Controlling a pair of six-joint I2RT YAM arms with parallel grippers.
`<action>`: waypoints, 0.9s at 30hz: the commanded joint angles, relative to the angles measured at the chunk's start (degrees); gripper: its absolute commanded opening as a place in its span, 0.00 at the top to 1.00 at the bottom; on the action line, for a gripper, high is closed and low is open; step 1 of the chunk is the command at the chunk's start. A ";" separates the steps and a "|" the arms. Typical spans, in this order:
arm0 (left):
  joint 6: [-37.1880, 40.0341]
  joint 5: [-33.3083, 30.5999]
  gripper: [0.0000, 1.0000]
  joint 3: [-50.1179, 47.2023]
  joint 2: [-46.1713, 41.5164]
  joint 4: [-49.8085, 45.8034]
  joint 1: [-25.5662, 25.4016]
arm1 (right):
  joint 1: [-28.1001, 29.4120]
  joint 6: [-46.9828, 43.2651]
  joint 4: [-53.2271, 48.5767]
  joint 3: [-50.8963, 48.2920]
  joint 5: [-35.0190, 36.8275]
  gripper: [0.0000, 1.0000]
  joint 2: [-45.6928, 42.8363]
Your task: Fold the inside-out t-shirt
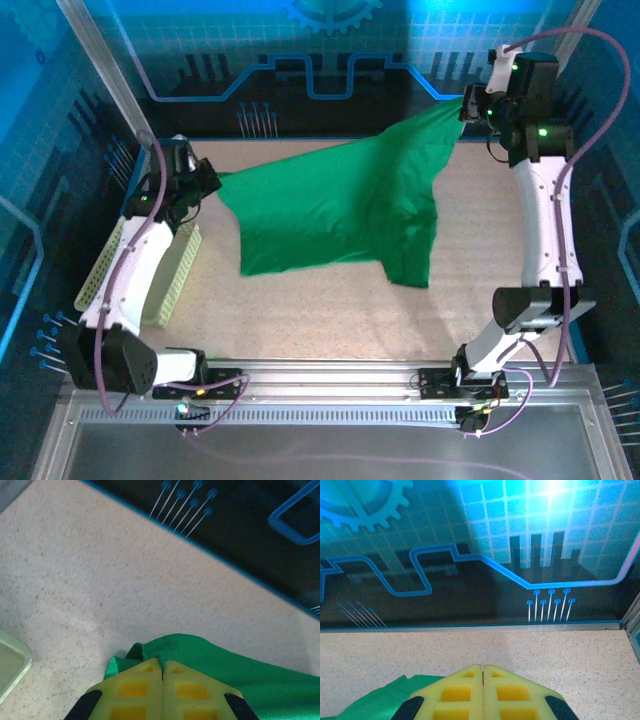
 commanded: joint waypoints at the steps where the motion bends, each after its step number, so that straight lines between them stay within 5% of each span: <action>1: -0.78 0.37 1.00 -0.34 -7.74 3.73 0.71 | -1.95 1.02 2.42 0.13 0.84 1.00 -8.51; 16: -2.87 1.14 1.00 -1.37 -32.71 10.15 0.69 | -2.92 2.79 6.43 -0.98 5.28 1.00 -32.08; 27: 0.29 1.00 1.00 3.36 -20.64 7.01 0.65 | -2.90 0.26 5.26 6.01 4.64 1.00 -20.56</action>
